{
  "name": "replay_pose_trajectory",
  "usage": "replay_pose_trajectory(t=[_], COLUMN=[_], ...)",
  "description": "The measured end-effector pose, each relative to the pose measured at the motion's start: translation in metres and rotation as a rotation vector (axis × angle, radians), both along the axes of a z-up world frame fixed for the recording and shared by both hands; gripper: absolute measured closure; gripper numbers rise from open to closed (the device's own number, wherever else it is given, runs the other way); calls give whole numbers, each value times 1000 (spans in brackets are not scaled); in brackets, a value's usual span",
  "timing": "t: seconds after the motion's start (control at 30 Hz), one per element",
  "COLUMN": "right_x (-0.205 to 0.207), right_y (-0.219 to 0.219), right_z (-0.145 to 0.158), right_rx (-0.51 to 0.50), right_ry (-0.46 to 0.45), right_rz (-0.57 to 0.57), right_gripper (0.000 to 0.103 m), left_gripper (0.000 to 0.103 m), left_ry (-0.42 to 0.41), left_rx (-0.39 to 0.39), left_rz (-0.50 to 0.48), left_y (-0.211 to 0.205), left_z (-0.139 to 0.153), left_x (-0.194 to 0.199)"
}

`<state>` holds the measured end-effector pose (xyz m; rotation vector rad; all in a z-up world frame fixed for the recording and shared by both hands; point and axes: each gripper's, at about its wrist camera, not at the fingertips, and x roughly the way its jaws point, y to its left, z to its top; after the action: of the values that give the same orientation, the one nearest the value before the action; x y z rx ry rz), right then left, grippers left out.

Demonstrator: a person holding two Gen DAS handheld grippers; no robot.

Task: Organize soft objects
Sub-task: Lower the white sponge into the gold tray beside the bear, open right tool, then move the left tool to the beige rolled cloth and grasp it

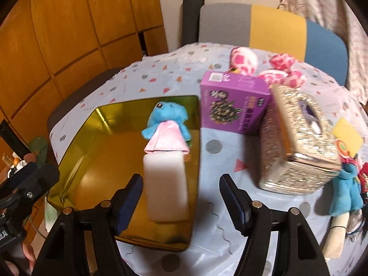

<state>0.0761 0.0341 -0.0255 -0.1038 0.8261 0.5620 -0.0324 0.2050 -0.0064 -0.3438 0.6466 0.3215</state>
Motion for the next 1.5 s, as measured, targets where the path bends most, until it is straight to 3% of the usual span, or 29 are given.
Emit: replay_pose_trajectory(t=[0.2, 0.37, 0.53, 0.73, 0.9, 1.0, 1.07, 1.23, 1.3, 1.4, 1.5], right_x=[-11, -7, -1, 5, 4, 1, -1, -6, -11, -16, -16], right_y=[-30, -71, -140, -258, -352, -383, -398, -427, -437, -438, -443], right_z=[8, 7, 7, 2, 7, 7, 4, -12, -10, -14, -16], right_rx=[-5, 11, 23, 49, 131, 159, 178, 385, 447, 498, 531], right_ry=[-73, -52, -39, 18, 33, 15, 5, 63, 24, 25, 28], right_rz=[-56, -131, -275, -529, -733, -812, -840, -849, -857, -884, -896], right_gripper=[33, 33, 33, 31, 27, 27, 26, 25, 23, 22, 22], left_gripper=[2, 2, 2, 2, 2, 3, 4, 18, 20, 24, 24], left_ry=[-1, 3, -21, -23, 72, 146, 166, 244, 267, 327, 327], left_rx=[5, 39, 74, 86, 23, -28, 0, -7, 9, -22, -10], left_rz=[-69, -160, -275, -532, -731, -854, -883, -934, -933, -936, -947], left_y=[-19, -43, -73, -133, -186, -230, -256, -310, -329, -351, -376], left_z=[2, 7, 14, 15, 1, -15, -22, -39, -47, -59, -64], left_x=[5, 14, 25, 47, 78, 95, 100, 120, 129, 146, 155])
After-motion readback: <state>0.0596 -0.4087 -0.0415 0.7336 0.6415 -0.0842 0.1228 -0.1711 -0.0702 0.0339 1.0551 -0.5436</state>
